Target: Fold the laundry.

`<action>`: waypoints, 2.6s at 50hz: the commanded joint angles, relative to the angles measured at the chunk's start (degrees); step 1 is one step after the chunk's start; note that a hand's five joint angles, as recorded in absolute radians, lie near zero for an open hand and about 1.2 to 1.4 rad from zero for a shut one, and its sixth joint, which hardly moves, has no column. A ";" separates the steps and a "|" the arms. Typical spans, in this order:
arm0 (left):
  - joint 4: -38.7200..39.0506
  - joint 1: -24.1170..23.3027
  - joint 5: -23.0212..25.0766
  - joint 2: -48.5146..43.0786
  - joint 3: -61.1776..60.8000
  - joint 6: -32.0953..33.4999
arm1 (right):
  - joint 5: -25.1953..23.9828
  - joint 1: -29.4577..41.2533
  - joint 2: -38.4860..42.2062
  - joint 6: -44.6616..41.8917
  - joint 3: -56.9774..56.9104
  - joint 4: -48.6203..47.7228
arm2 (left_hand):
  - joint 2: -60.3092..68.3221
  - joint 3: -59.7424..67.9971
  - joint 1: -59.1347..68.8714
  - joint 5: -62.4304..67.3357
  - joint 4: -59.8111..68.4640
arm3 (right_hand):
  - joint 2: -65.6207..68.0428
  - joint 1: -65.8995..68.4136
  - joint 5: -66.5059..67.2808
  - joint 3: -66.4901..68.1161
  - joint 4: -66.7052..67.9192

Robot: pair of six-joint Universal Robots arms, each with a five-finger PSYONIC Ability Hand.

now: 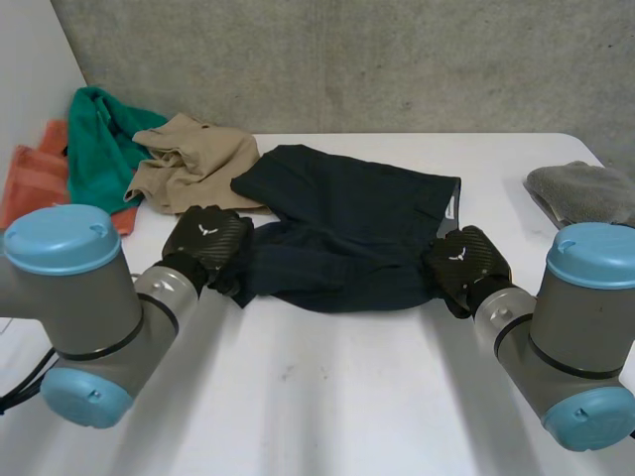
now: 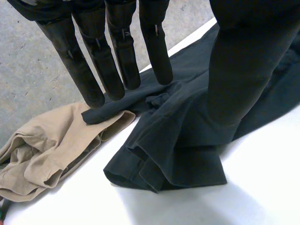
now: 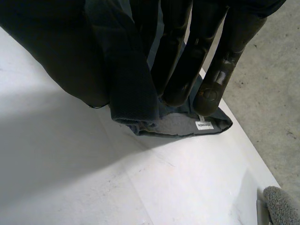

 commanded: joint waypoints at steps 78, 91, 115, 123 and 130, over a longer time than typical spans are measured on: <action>7.08 -5.29 -0.19 -46.99 62.96 18.76 | 14.40 -5.62 18.56 -10.36 -25.61 0.34 | 40.65 40.40 40.18 40.99 40.82 | 12.26 21.67 14.37 11.78 11.23; 20.44 -7.22 1.04 -30.13 41.71 16.83 | 13.45 -6.41 3.11 -1.05 -15.77 1.66 | -29.35 -29.60 -29.82 -29.01 -29.18 | -57.74 -48.33 -55.63 -58.22 -58.77; 15.08 -5.38 0.95 -7.53 9.61 2.67 | -5.10 -10.90 -5.18 14.34 8.41 5.88 | -29.35 -29.60 -29.82 -29.01 -29.18 | -44.04 -34.63 -41.93 -44.52 -45.07; 14.99 -5.29 0.87 -7.35 9.35 2.59 | -4.93 -10.99 -1.04 14.16 6.91 1.14 | -29.35 -29.60 -29.82 -29.01 -29.18 | 12.23 21.64 14.33 11.75 11.20; 14.99 -5.38 0.78 -6.65 9.17 2.59 | -2.47 -12.65 -1.65 11.36 7.35 1.13 | -29.35 -29.60 -29.82 -29.01 -29.18 | 12.26 21.67 14.37 11.78 11.23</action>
